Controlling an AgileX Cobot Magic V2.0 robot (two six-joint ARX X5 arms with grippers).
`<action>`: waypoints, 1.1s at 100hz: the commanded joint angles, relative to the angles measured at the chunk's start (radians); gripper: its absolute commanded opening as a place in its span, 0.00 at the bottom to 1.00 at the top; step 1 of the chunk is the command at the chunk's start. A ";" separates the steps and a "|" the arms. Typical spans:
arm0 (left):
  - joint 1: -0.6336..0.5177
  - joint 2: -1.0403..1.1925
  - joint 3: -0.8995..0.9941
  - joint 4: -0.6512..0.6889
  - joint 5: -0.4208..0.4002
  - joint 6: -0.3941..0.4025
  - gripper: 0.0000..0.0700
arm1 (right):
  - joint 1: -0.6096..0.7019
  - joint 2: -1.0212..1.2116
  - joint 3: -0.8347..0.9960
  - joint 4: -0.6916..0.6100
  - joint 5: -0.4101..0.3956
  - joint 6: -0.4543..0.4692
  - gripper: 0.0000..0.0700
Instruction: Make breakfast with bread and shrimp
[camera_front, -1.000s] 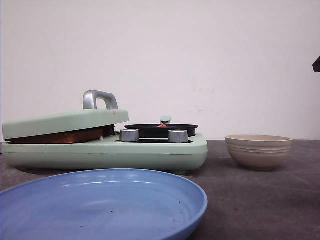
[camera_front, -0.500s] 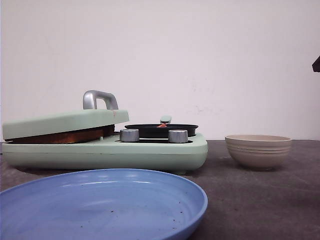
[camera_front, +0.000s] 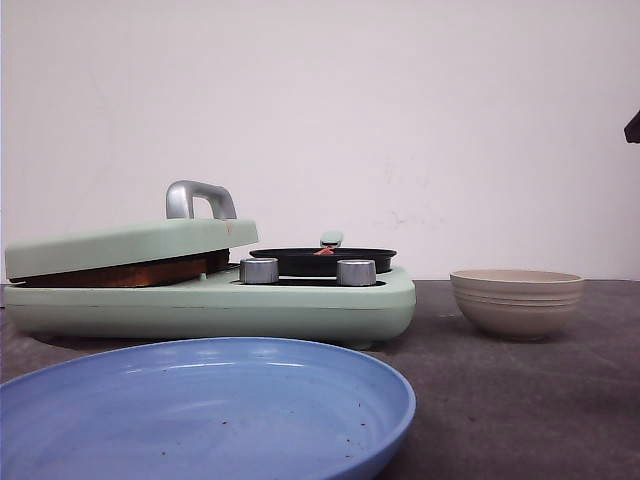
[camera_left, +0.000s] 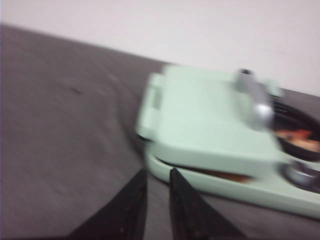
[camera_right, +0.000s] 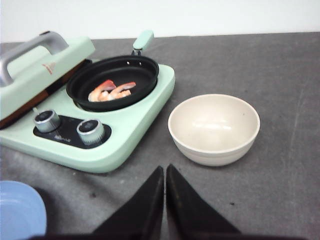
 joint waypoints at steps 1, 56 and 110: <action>0.006 -0.003 -0.058 0.148 -0.003 0.128 0.01 | 0.006 0.001 -0.002 0.018 0.004 0.009 0.00; 0.095 -0.003 -0.245 0.185 -0.011 0.076 0.01 | 0.006 0.001 -0.001 0.018 0.004 0.008 0.00; 0.094 -0.003 -0.244 0.185 0.034 0.075 0.01 | 0.006 0.001 -0.001 0.018 0.004 0.008 0.00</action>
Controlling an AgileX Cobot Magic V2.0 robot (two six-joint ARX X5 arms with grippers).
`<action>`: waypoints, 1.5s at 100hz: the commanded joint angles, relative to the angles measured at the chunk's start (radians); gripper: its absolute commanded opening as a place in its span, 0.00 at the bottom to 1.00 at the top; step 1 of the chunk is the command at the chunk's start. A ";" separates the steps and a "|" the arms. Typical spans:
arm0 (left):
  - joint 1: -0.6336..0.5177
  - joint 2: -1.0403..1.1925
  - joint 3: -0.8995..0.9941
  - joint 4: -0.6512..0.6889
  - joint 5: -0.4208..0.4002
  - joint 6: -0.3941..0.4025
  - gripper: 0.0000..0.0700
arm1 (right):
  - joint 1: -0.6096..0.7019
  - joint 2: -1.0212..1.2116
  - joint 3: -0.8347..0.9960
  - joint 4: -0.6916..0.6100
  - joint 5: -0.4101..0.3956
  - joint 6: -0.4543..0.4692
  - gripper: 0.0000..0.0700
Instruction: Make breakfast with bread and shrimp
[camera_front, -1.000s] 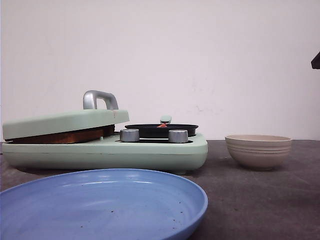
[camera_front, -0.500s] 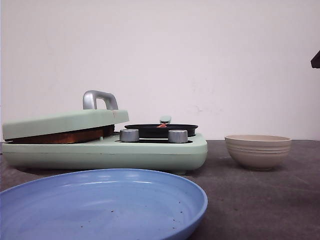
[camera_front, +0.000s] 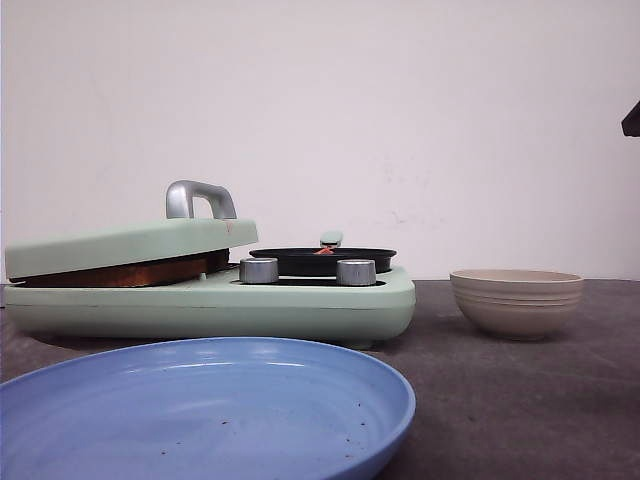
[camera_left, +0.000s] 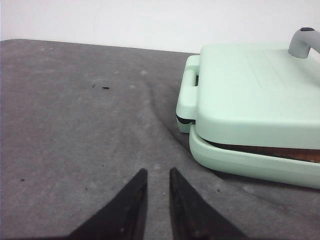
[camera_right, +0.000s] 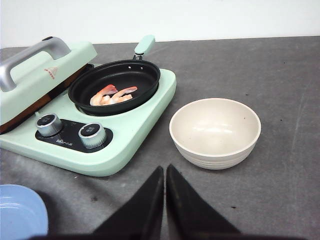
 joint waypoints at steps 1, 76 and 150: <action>0.002 -0.001 -0.018 -0.004 0.005 -0.007 0.01 | 0.006 0.001 -0.001 0.011 0.003 0.008 0.00; 0.002 -0.001 -0.018 -0.005 0.005 -0.007 0.01 | -0.017 -0.002 -0.003 0.004 0.003 -0.071 0.00; 0.002 -0.001 -0.017 -0.005 0.005 -0.007 0.01 | -0.453 -0.351 -0.272 -0.015 -0.249 -0.314 0.00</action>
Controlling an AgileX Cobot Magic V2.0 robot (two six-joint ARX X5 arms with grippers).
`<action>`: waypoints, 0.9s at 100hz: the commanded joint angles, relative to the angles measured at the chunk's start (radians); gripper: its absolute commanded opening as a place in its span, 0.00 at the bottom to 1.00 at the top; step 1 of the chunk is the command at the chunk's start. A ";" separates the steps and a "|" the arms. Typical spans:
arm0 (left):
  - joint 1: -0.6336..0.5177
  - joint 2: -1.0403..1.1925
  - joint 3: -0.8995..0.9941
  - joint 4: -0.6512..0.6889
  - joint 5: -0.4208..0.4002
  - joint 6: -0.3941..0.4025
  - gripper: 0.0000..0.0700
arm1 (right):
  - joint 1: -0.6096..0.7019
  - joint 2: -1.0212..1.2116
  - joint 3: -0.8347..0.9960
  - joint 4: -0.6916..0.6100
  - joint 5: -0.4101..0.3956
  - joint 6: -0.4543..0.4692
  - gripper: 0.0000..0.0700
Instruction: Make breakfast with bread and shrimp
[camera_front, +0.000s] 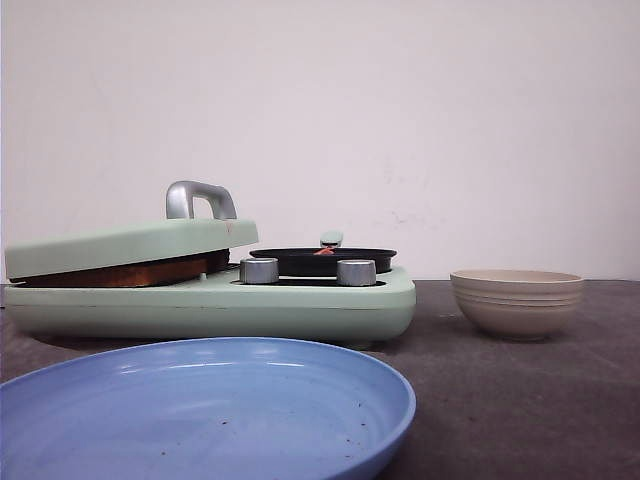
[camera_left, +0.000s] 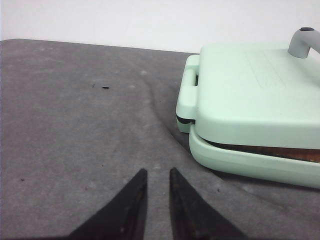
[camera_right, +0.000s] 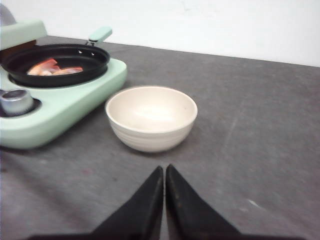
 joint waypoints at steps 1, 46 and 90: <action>0.002 -0.002 -0.017 -0.004 0.002 -0.006 0.01 | -0.037 0.000 -0.006 -0.007 0.004 -0.026 0.00; 0.002 -0.002 -0.017 -0.004 0.001 -0.006 0.01 | -0.149 0.000 -0.006 -0.004 0.000 -0.027 0.00; 0.002 -0.002 -0.017 -0.004 0.002 -0.006 0.01 | -0.148 0.000 -0.006 0.027 -0.074 -0.026 0.00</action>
